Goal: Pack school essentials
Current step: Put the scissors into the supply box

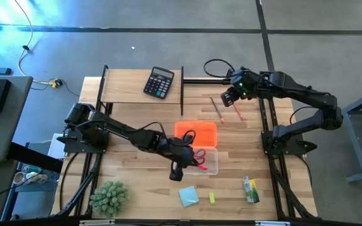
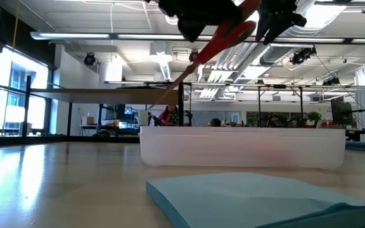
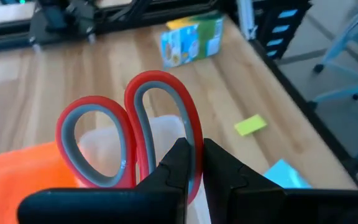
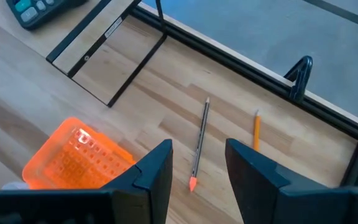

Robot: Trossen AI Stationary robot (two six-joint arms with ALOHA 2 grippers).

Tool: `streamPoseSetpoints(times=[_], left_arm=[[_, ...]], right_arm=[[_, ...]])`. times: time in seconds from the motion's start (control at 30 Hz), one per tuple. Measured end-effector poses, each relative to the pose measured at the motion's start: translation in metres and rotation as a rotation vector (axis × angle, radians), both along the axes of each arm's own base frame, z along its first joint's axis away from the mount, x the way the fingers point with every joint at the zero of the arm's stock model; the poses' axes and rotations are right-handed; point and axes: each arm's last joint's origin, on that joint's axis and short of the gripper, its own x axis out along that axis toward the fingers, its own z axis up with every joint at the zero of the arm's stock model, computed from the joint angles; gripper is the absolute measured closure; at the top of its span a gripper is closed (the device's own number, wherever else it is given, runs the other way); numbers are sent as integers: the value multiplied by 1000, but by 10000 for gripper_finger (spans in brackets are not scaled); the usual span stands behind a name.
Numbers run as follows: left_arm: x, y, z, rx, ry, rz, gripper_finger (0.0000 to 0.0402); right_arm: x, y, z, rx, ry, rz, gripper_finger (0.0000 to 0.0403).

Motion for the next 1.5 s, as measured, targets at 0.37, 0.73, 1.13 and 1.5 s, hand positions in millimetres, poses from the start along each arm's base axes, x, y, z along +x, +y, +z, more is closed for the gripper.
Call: streamPoseSetpoints(times=[0.37, 0.73, 1.13, 1.5], left_arm=[[9, 11, -9, 43, -33, -153, 385], [24, 8, -34, 30, 37, -167, 385], [21, 11, -42, 67, 112, -147, 368], [21, 11, -42, 67, 114, -146, 308]], right_arm=[[0, 0, 0, -3, 4, 6, 263], [0, 0, -1, -1, 11, 6, 263], [-1, 0, -1, -2, 18, 12, 263], [-1, 0, -1, -2, 19, 12, 263]])
